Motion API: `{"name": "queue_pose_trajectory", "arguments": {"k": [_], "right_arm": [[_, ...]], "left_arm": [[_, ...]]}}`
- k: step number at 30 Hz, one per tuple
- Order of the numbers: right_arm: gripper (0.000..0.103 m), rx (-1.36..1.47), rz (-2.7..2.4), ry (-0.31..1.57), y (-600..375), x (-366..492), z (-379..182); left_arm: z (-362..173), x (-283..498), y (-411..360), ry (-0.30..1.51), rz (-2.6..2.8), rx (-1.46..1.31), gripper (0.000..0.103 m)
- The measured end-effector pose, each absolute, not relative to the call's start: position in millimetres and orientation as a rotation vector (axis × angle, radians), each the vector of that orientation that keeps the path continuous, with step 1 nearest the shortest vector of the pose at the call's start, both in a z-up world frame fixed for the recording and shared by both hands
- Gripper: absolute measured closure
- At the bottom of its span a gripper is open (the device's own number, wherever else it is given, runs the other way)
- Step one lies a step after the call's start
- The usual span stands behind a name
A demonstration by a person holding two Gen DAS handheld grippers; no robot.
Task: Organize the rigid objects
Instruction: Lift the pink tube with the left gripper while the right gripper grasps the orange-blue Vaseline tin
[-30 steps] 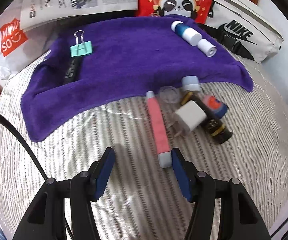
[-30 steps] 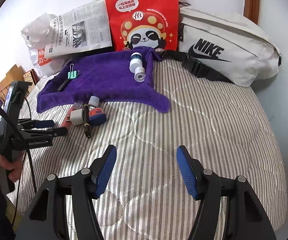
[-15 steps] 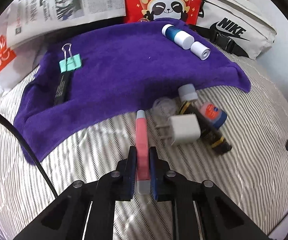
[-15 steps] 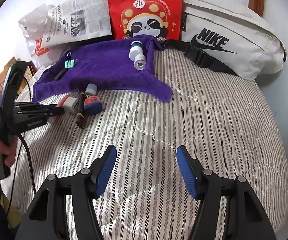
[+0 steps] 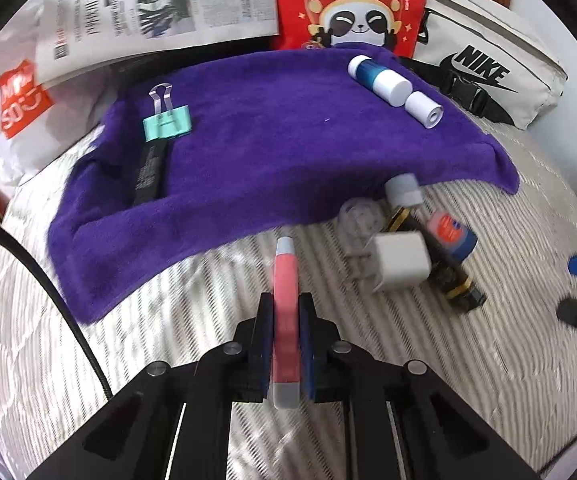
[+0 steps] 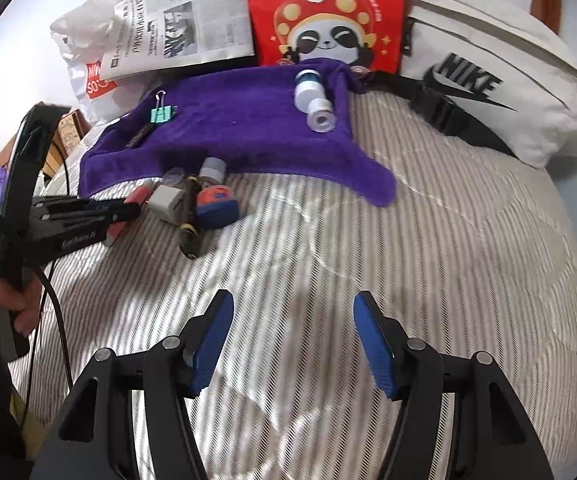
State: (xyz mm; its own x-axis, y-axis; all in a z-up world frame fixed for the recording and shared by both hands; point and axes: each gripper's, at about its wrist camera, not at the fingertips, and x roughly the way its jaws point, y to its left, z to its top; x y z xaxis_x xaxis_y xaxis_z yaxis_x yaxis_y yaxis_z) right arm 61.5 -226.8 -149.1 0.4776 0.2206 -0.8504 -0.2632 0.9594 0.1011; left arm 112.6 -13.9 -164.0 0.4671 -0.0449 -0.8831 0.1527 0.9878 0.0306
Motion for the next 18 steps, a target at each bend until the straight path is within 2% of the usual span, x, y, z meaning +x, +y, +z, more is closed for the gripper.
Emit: {"name": "queue_pose_trajectory", "arguments": {"k": [9, 18], "right_arm": [[0.042, -0.062, 0.343, 0.996, -194, 95, -156], [0.043, -0.130, 0.373, 1.007, -170, 125, -170]], "left_arm": [[-165, 77, 47, 1.068, -0.051, 0.022, 0.091], [-167, 72, 48, 1.042, -0.046, 0.017, 0.091]]}}
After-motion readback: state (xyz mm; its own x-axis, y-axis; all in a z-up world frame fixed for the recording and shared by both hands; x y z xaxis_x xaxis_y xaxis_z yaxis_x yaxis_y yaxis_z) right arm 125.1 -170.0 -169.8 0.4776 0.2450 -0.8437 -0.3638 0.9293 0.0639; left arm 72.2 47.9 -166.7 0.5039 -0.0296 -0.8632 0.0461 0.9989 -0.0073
